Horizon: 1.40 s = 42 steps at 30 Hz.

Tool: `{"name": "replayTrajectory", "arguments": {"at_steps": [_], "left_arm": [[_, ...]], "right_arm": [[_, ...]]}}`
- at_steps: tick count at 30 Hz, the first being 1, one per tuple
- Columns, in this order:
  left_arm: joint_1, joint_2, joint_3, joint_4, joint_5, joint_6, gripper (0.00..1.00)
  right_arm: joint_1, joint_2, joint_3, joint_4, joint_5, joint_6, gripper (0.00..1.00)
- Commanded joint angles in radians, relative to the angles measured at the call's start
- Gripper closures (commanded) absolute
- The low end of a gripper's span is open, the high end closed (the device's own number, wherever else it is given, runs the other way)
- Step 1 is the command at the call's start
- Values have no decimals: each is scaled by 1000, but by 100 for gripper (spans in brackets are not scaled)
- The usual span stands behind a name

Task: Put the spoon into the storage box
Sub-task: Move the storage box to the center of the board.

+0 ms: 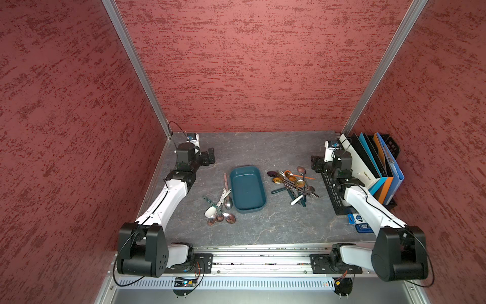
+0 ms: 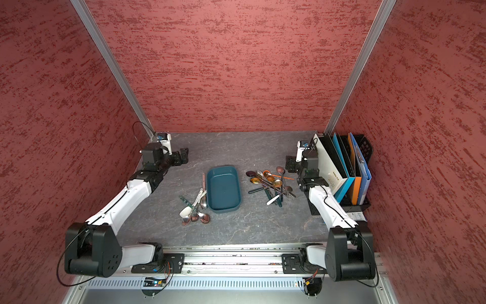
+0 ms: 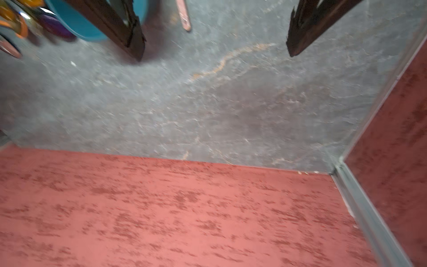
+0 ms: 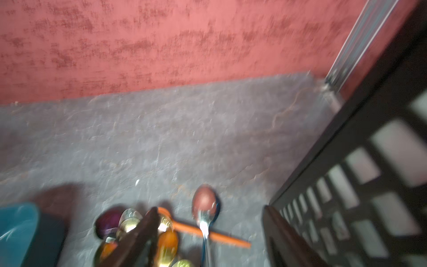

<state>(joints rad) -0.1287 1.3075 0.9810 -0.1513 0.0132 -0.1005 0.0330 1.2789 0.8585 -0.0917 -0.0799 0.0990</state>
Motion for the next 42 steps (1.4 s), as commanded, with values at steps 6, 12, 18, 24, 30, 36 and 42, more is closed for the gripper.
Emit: {"name": "replayTrajectory", "arguments": {"at_steps": [6, 12, 18, 24, 30, 36, 42], "left_arm": [[-151, 124, 128, -467, 143, -184, 2], [-224, 303, 227, -555, 226, -215, 10], [-262, 398, 272, -594, 238, -238, 19], [-262, 412, 263, -611, 235, -265, 24], [-263, 445, 271, -591, 250, -286, 39], [-261, 518, 330, -589, 280, -291, 54], [-246, 592, 420, -604, 300, -290, 64]], "right_arm": [[68, 17, 124, -406, -62, 82, 42], [143, 54, 143, -460, -29, 103, 44], [199, 103, 162, -502, 5, 117, 45], [218, 137, 162, -505, -13, 136, 48], [235, 209, 186, -506, -40, 140, 48], [237, 267, 222, -552, -38, 153, 48], [237, 324, 275, -628, -15, 157, 49]]}}
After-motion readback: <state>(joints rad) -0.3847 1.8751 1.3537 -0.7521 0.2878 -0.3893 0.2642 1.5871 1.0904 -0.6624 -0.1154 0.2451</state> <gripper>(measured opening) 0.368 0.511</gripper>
